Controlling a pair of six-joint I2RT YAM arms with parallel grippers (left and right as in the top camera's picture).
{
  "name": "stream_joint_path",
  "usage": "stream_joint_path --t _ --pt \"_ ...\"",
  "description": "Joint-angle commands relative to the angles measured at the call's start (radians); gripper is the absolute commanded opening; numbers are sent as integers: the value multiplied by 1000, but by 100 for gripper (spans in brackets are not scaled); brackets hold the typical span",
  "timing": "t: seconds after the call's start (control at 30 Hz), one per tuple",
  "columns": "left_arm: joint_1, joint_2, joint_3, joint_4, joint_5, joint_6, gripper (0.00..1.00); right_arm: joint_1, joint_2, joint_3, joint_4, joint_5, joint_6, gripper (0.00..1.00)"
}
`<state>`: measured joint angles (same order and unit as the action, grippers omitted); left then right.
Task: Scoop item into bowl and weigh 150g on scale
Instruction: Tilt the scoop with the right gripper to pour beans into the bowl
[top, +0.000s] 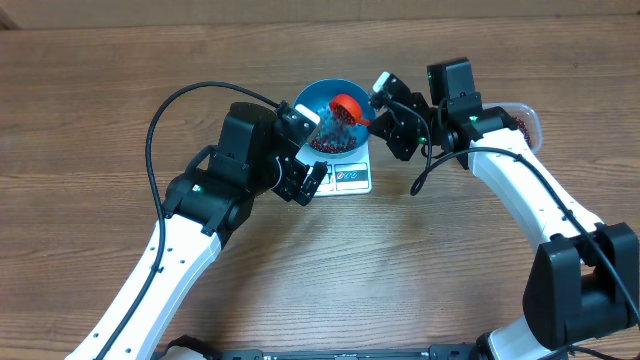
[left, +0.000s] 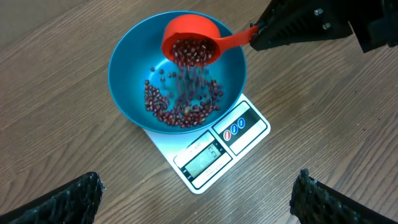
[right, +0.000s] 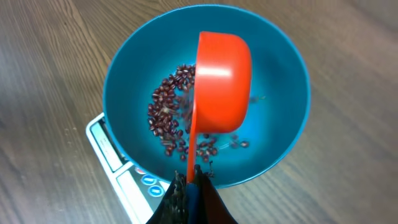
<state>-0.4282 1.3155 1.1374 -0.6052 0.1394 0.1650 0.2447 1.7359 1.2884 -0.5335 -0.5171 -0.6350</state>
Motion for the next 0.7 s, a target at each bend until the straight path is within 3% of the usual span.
stream_joint_path --t 0.0,0.2,0.5,0.67 --pt "2 -21 -1 3 14 19 100 3 -42 34 22 5 -106 4" --pt "2 -21 -1 3 14 19 100 3 -42 34 72 4 -111 4" --pt "2 -21 -1 3 14 19 100 3 -42 34 77 5 -294 4" --pt "2 -21 -1 3 14 19 99 3 -42 34 100 5 -317 4"
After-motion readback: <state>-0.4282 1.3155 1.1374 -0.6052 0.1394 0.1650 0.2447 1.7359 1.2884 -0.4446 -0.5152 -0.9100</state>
